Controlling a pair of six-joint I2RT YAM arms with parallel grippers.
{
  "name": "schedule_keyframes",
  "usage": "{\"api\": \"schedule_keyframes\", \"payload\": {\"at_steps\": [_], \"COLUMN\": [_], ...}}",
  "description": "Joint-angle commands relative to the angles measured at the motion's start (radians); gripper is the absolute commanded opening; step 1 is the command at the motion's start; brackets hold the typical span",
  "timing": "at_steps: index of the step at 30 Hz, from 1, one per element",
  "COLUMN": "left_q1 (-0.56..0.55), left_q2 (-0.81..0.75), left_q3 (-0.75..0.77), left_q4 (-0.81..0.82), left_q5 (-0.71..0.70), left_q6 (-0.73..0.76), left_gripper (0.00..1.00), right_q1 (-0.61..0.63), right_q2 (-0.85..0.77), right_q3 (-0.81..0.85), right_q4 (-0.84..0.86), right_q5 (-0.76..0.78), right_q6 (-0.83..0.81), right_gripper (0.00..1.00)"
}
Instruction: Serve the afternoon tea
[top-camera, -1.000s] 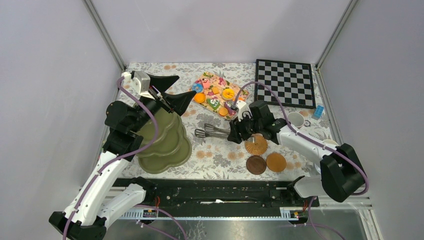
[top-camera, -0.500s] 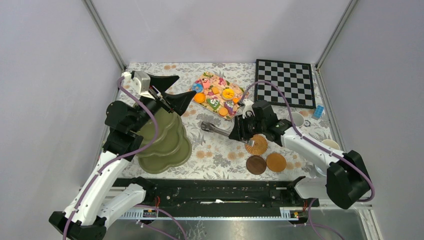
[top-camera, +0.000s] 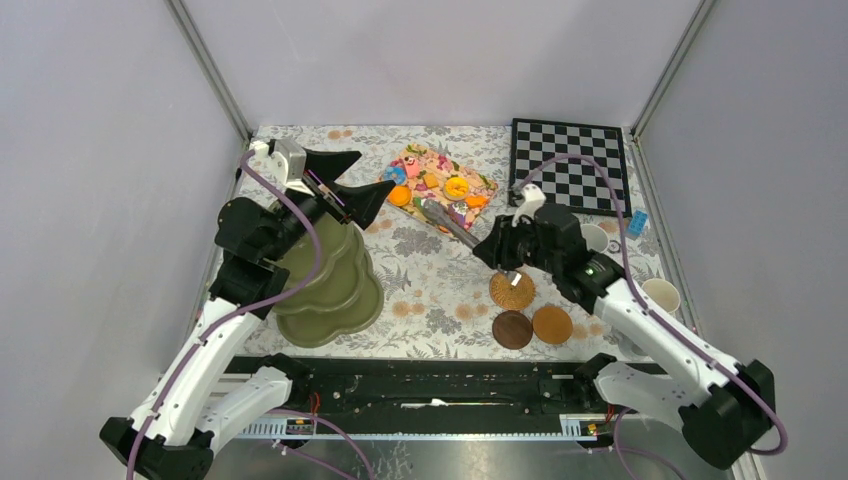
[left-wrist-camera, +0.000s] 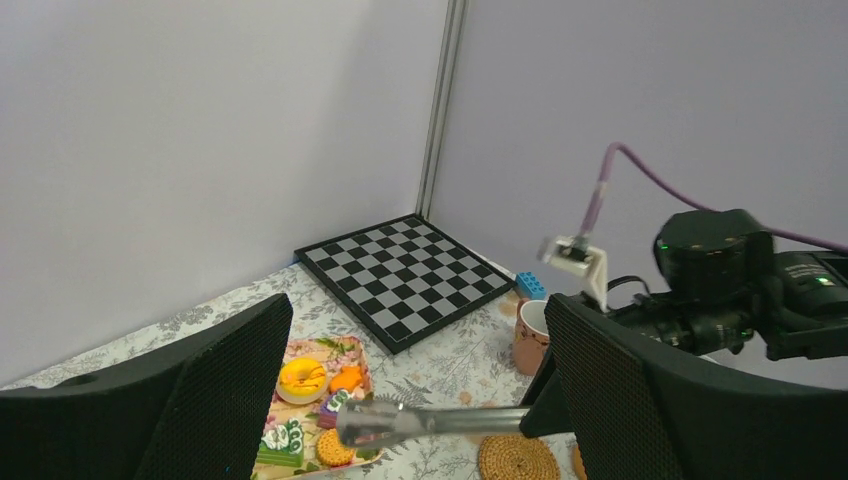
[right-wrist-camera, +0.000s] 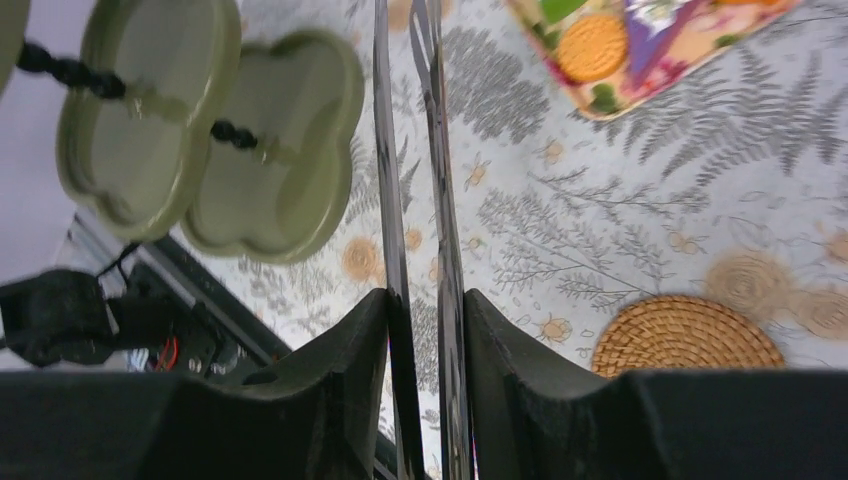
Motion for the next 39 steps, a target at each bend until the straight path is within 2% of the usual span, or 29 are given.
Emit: {"api": "schedule_keyframes", "payload": {"at_steps": [1,3,4,7,12,18,26,39], "left_q1": [0.004,0.004,0.004,0.004,0.004,0.004,0.004,0.004], "left_q2": [0.005,0.008,0.008,0.010,0.009,0.007,0.008,0.010], "left_q3": [-0.003,-0.003,-0.003,-0.003,-0.002,0.000,0.000,-0.003], "left_q4": [0.035,0.036,0.035,0.035,0.035,0.035,0.038,0.048], "left_q5": [-0.001,-0.001,-0.002,-0.004,0.002,0.006,0.013,0.021], "left_q6": [0.014,0.016,0.016,0.015,0.011,0.007,-0.001,-0.012], "left_gripper": [0.99,0.99,0.99,0.99,0.99,0.99,0.99,0.99], "right_q1": [0.004,0.005,0.004,0.004,0.004,0.004,0.004,0.005], "right_q2": [-0.150,-0.211,-0.225,-0.189,-0.076,0.090,0.220,0.336], "right_q3": [-0.087,-0.138,-0.142,-0.088,0.025,0.148,0.220,0.276], "right_q4": [0.134,0.166,0.164,0.057,-0.076,-0.210,-0.215,-0.178], "right_q5": [0.224,0.307,0.337,0.420,0.397,0.380,0.392,0.378], "right_q6": [0.119,0.108,0.095,0.079,0.023,-0.067,-0.135,-0.136], "right_gripper": [0.38,0.40,0.38,0.35,0.49,0.53,0.53,0.51]}}
